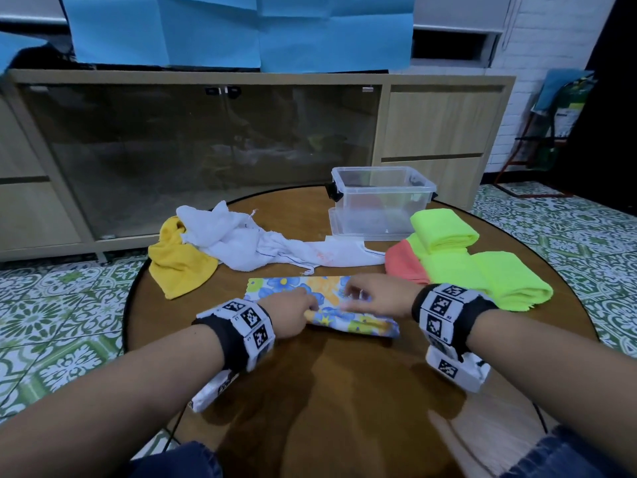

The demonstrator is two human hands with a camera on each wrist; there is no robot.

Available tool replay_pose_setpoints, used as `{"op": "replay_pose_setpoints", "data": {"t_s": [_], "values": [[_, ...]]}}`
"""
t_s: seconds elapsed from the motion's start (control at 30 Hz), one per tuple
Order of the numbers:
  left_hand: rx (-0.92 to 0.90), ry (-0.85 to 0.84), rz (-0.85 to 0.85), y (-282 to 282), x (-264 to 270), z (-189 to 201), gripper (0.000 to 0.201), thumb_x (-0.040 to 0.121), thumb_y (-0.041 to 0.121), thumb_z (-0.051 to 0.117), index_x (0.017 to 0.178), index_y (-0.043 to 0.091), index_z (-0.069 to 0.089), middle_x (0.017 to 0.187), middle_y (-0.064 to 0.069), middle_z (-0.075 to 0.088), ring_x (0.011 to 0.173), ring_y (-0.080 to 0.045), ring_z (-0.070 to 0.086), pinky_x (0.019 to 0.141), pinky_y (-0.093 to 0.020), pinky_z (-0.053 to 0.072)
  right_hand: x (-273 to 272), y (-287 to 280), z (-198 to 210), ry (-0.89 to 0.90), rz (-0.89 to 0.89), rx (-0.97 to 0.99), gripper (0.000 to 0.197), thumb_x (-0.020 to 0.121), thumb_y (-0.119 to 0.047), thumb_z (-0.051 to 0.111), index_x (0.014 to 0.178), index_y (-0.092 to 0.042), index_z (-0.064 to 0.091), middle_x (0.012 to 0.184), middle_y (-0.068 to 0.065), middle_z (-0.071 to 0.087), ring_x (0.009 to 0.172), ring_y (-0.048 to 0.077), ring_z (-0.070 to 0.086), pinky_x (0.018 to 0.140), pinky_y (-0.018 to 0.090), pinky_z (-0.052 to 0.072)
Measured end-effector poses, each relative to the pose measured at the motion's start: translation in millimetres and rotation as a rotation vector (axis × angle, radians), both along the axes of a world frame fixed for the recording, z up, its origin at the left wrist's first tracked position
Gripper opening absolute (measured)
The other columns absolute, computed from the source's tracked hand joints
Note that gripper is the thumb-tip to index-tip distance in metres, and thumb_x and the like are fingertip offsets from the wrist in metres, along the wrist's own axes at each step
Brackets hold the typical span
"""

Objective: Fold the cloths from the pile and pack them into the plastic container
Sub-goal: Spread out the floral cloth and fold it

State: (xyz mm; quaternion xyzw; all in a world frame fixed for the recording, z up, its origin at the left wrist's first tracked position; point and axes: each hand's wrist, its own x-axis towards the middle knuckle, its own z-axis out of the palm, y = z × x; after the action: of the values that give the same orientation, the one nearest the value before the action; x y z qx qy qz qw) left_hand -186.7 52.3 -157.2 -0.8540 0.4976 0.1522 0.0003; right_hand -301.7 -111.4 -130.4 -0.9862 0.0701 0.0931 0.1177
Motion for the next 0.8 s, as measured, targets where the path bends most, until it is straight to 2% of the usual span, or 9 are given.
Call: {"op": "replay_pose_setpoints", "data": {"t_s": [0.1, 0.2, 0.3, 0.33, 0.4, 0.5, 0.63, 0.7, 0.8], "values": [[0.0, 0.009, 0.04, 2.7, 7.1, 11.7, 0.013, 0.094, 0.017, 0.038, 0.097, 0.018, 0.051, 0.103, -0.004, 0.052, 0.097, -0.023, 0.051, 0.078, -0.031, 0.038, 7.0, 17.3, -9.0, 0.22, 0.106, -0.099, 0.061, 0.086, -0.053, 0.057, 0.129, -0.013, 0.043, 0.126, 0.005, 0.049, 0.111, 0.022, 0.05, 0.094, 0.033, 0.042], [0.042, -0.037, 0.109, 14.2, 24.5, 12.8, 0.014, 0.094, 0.028, 0.042, 0.089, 0.015, 0.044, 0.088, -0.003, 0.047, 0.084, -0.02, 0.045, 0.061, -0.028, 0.03, 7.0, 12.0, -14.8, 0.224, 0.11, -0.312, 0.052, 0.088, -0.029, 0.059, 0.131, -0.01, 0.039, 0.129, 0.011, 0.045, 0.117, 0.028, 0.047, 0.089, 0.034, 0.042], [0.075, -0.036, 0.169, 27.0, 44.1, 14.8, 0.019, 0.093, 0.034, 0.046, 0.091, 0.014, 0.047, 0.092, -0.004, 0.049, 0.085, -0.02, 0.047, 0.066, -0.028, 0.031, 6.6, -3.6, -12.7, 0.17, -0.015, -0.281, 0.016, 0.089, -0.018, 0.053, 0.103, -0.011, 0.052, 0.113, 0.013, 0.055, 0.105, 0.028, 0.054, 0.074, 0.029, 0.039], [0.087, -0.025, 0.179, 31.4, 49.8, 16.5, 0.018, 0.092, 0.032, 0.049, 0.096, 0.015, 0.049, 0.097, -0.005, 0.051, 0.088, -0.02, 0.049, 0.068, -0.028, 0.032, 5.5, -9.9, -9.9, 0.131, -0.062, -0.232, 0.008, 0.089, -0.02, 0.053, 0.085, -0.013, 0.05, 0.1, 0.012, 0.057, 0.096, 0.027, 0.055, 0.068, 0.029, 0.036], [0.09, 0.017, 0.197, 40.3, 63.5, 17.1, 0.021, 0.089, 0.028, 0.056, 0.104, 0.013, 0.055, 0.1, -0.005, 0.053, 0.09, -0.018, 0.049, 0.068, -0.026, 0.034, 5.5, -24.4, -4.5, 0.062, -0.179, -0.092, 0.028, 0.088, -0.021, 0.057, 0.065, -0.017, 0.041, 0.072, 0.004, 0.048, 0.077, 0.022, 0.049, 0.054, 0.026, 0.031], [-0.028, 0.183, 0.295, 51.0, 82.4, 12.8, 0.019, 0.087, 0.02, 0.062, 0.099, 0.006, 0.058, 0.088, -0.006, 0.055, 0.075, -0.018, 0.05, 0.062, -0.022, 0.039, 4.9, -39.2, -7.5, -0.075, -0.366, 0.275, 0.019, 0.087, -0.013, 0.06, 0.07, -0.013, 0.051, 0.062, -0.001, 0.047, 0.056, 0.011, 0.045, 0.043, 0.011, 0.032], [-0.381, 0.405, 0.58, 55.8, 92.4, 12.0, 0.023, 0.093, 0.025, 0.056, 0.081, 0.007, 0.048, 0.069, -0.006, 0.047, 0.056, -0.016, 0.047, 0.043, -0.017, 0.042, 9.9, -38.2, -19.8, -0.2, -0.582, 0.681, 0.011, 0.094, -0.01, 0.05, 0.083, -0.007, 0.052, 0.061, 0.007, 0.045, 0.052, 0.015, 0.046, 0.043, 0.018, 0.044], [-0.436, 0.369, 0.656, 51.8, 92.1, 9.4, 0.027, 0.096, 0.028, 0.049, 0.09, 0.002, 0.05, 0.08, -0.011, 0.051, 0.067, -0.023, 0.053, 0.053, -0.025, 0.049, 15.0, -31.6, -22.9, -0.196, -0.68, 0.767, 0.023, 0.097, -0.015, 0.045, 0.075, -0.012, 0.044, 0.06, 0.008, 0.04, 0.05, 0.017, 0.044, 0.04, 0.021, 0.045], [-0.285, 0.212, 0.649, 45.2, 90.2, -0.6, 0.043, 0.1, 0.028, 0.04, 0.128, -0.005, 0.044, 0.126, -0.021, 0.051, 0.112, -0.033, 0.052, 0.086, -0.034, 0.043, 21.4, -25.3, -30.8, -0.169, -0.737, 0.693, 0.03, 0.099, -0.019, 0.043, 0.071, -0.011, 0.041, 0.062, 0.009, 0.04, 0.05, 0.019, 0.045, 0.034, 0.022, 0.045]]}}
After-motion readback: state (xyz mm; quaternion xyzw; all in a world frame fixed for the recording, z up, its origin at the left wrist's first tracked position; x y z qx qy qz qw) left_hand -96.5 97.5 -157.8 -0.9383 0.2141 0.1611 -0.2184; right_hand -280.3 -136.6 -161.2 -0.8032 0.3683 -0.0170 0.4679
